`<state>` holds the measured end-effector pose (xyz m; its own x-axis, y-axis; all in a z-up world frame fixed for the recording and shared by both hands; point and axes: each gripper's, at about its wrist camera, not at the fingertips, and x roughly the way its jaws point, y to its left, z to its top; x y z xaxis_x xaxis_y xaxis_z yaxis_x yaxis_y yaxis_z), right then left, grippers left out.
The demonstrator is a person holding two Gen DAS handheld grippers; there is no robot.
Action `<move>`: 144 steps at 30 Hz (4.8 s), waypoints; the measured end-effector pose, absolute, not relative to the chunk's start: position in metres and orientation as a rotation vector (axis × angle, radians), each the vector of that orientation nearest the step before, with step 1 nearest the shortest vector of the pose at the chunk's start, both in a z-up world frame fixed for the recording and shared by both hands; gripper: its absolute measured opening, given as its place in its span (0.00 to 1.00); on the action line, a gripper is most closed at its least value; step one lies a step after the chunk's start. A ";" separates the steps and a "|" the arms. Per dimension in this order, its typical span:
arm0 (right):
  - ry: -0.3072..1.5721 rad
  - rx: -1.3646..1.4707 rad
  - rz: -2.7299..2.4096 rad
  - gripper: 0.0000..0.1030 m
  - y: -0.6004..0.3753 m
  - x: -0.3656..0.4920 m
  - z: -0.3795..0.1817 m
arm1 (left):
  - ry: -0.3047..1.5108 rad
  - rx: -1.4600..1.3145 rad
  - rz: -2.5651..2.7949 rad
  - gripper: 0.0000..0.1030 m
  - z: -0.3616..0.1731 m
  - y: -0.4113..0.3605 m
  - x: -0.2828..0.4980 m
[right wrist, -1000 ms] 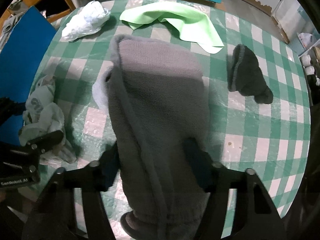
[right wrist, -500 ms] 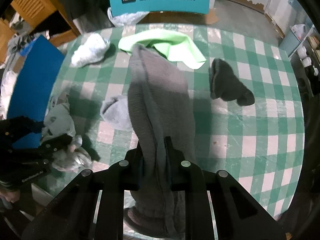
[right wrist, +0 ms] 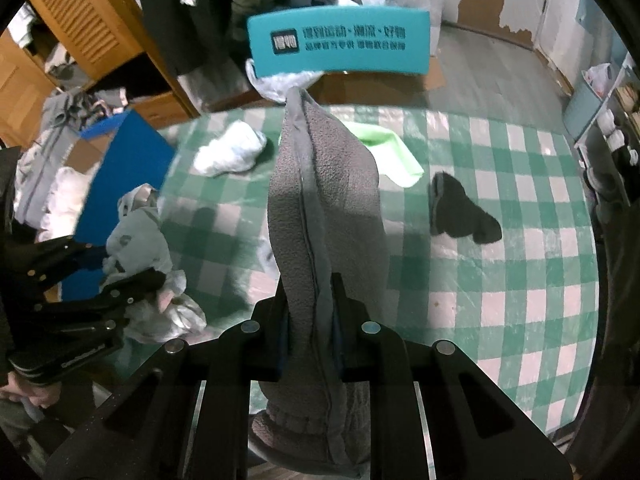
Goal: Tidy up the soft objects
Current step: 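Carry the grey sock and the white bags toward the box with both tools, then lower the grey sock into the box and open the right tool while the left tool releases the bags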
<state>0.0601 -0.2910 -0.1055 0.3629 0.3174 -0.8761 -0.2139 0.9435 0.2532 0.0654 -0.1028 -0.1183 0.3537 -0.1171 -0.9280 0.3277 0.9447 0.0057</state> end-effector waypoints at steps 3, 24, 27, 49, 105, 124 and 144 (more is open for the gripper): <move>1.134 0.109 0.352 0.14 -0.287 0.060 -0.097 | 1.158 0.198 -0.277 0.39 -0.110 -0.098 0.065; 1.044 0.123 0.426 0.14 -0.258 0.057 -0.055 | 1.071 0.146 -0.237 0.39 -0.064 -0.063 0.055; 1.035 0.117 0.441 0.14 -0.249 0.057 -0.050 | 1.061 0.148 -0.224 0.39 -0.061 -0.057 0.053; 1.001 0.053 0.563 0.14 -0.161 0.063 -0.022 | 1.009 0.086 -0.123 0.39 -0.042 0.013 0.038; 1.080 0.058 0.656 0.58 0.003 0.096 -0.030 | 1.051 0.012 0.203 0.72 -0.065 0.170 0.022; 1.056 0.011 0.578 0.68 -0.046 0.080 -0.027 | 1.019 0.029 0.130 0.75 -0.048 0.137 0.024; 1.062 0.047 0.440 0.68 -0.137 0.076 -0.043 | 1.012 0.106 0.016 0.76 -0.039 0.066 0.032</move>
<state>0.0759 -0.1369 -0.0428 0.4093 0.3719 -0.8332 -0.3269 0.9123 0.2466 0.0322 0.0662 -0.0389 0.5304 0.0625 -0.8454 0.0362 0.9947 0.0962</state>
